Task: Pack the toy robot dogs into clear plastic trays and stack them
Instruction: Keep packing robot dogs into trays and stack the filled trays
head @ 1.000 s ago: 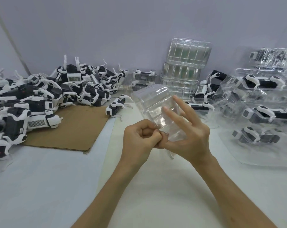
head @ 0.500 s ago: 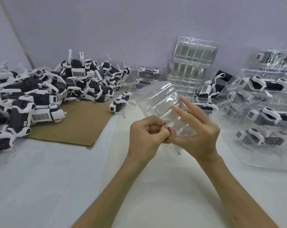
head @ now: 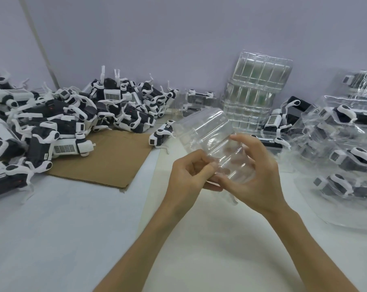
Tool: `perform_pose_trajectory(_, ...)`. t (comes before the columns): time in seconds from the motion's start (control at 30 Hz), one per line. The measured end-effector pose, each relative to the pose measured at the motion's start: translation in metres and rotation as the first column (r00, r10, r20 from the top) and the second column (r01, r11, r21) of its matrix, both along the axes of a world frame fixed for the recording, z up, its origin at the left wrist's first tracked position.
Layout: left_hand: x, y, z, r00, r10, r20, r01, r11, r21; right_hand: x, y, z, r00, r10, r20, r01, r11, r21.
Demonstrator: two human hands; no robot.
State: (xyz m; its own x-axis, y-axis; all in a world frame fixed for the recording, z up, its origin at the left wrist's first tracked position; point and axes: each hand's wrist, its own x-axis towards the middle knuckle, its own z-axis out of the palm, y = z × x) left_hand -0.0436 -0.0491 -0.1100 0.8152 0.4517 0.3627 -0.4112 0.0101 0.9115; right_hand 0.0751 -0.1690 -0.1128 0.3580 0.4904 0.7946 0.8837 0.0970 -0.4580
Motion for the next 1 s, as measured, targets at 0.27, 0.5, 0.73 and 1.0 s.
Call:
perform_pose_trajectory(0.27, 0.002, 0.003, -0.001, 0.997, -0.071, -0.032, 0.072, 0.997, 0.042, -0.004, -0.006, 0.007, 0.992, 0.05, -0.114, -0.051, 0.999, -0.006)
perform_pose_trajectory(0.5, 0.006, 0.003, -0.006, 0.992, -0.124, -0.037, 0.126, 0.99, 0.067, -0.004, -0.006, 0.005, 0.958, -0.184, 0.22, 0.167, 0.981, 0.095)
perform_pose_trajectory(0.73, 0.011, -0.006, -0.006, 1.0, -0.023, 0.001, 0.023, 0.998, 0.066, -0.006, -0.002, 0.001, 0.901, -0.237, 0.363, 0.181, 0.967, 0.182)
perform_pose_trajectory(1.0, 0.011, -0.015, -0.008, 0.993, 0.119, 0.024, -0.12, 0.991, 0.064, -0.015, 0.005, 0.0, 0.949, -0.201, 0.243, 0.175, 0.977, 0.124)
